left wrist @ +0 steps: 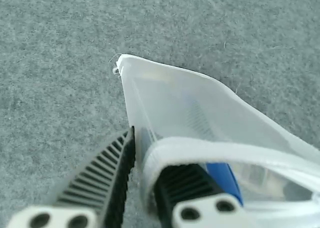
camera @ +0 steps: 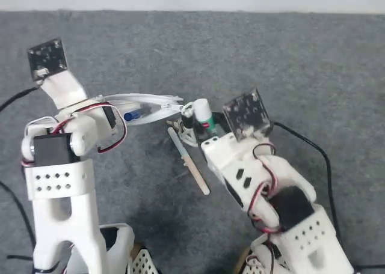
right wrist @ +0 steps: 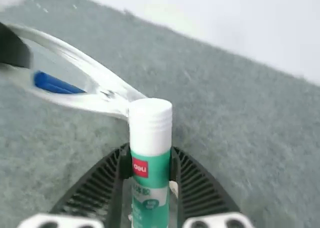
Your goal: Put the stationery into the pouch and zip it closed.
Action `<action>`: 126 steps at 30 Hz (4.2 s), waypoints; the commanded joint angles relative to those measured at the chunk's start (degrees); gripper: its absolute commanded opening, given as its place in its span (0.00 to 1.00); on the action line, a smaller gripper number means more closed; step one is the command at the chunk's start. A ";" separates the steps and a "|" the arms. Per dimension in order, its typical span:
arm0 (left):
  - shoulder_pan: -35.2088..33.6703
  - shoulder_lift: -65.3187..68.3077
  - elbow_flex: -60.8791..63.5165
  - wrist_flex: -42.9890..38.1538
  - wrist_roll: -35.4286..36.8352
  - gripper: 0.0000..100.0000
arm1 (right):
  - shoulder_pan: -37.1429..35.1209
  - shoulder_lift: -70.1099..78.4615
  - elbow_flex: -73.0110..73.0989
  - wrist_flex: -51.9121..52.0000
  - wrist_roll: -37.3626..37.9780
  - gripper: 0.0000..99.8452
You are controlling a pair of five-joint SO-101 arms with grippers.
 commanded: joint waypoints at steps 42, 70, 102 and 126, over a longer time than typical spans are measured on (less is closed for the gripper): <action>0.35 -1.32 -0.75 -2.02 -2.11 0.01 | -16.22 10.86 20.66 -82.68 5.27 0.01; 0.35 -1.58 0.04 -2.11 -2.11 0.01 | -14.64 43.56 22.95 -108.79 25.76 0.15; -3.69 -1.58 -0.04 -2.37 -2.11 0.01 | -6.02 7.78 25.93 -57.80 10.64 0.15; -17.93 -1.67 -0.22 -6.51 0.62 0.01 | -2.77 29.67 6.15 -30.55 0.18 0.14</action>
